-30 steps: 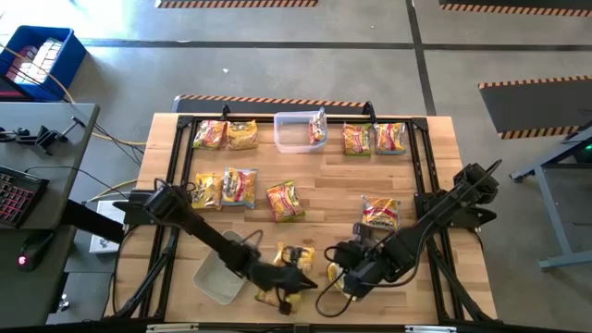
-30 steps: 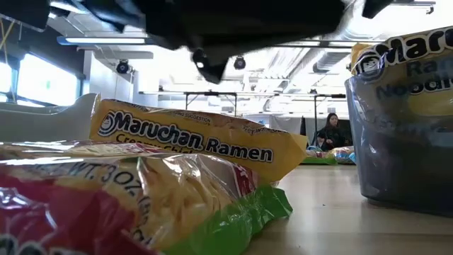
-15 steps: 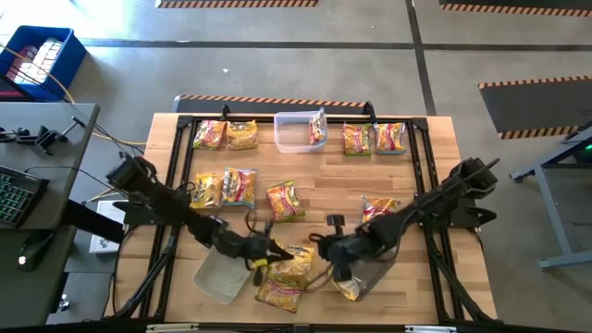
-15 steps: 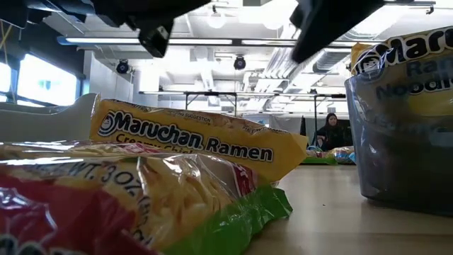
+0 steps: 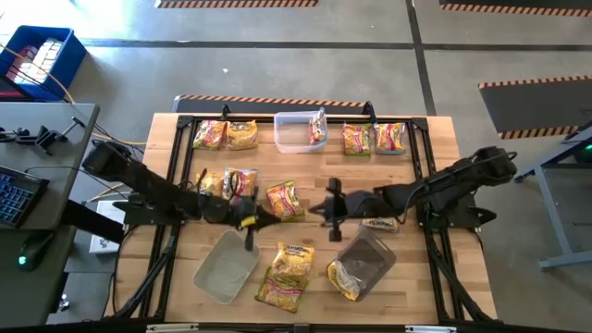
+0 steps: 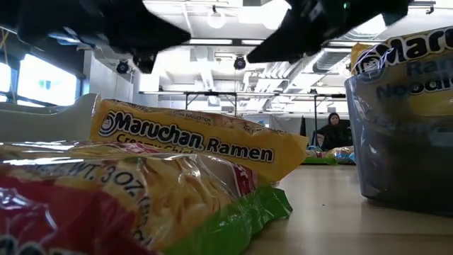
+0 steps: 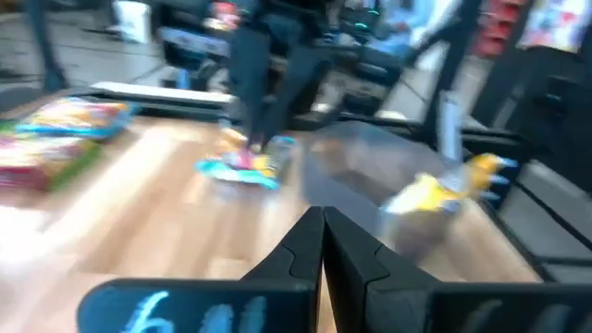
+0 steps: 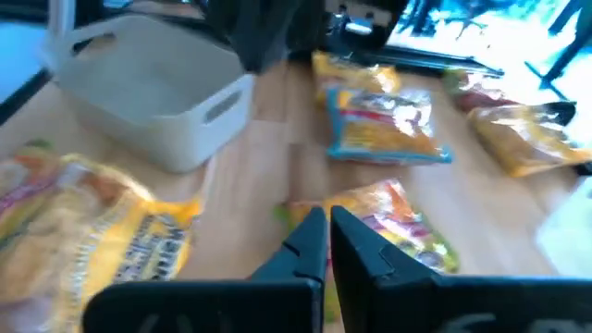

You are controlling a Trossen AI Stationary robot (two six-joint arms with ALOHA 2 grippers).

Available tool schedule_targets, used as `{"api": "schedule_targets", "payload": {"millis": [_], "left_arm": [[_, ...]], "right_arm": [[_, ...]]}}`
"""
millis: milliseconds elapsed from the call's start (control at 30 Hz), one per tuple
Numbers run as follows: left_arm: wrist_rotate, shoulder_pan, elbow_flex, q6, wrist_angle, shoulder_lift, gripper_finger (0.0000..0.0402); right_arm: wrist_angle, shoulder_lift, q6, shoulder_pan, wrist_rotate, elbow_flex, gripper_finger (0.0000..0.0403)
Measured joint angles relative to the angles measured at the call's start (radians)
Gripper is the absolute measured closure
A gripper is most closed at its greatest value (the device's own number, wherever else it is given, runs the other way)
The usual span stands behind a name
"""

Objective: Sort Maruchan noodles
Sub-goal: Put the green noodle pack into the gray bin

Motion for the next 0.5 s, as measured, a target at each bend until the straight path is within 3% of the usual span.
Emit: {"api": "schedule_targets", "payload": {"millis": [200,500], "left_arm": [[0.028,0.146,-0.020,-0.025,-0.094,-0.044,0.0399],[0.103,0.282,-0.031,-0.023,-0.163,-0.045,0.0399]], "right_arm": [[0.219,0.007,-0.055,-0.122,-0.001,-0.098,0.0403],[0.244,0.033,-0.021,-0.239,-0.010,-0.109,0.0403]]}}
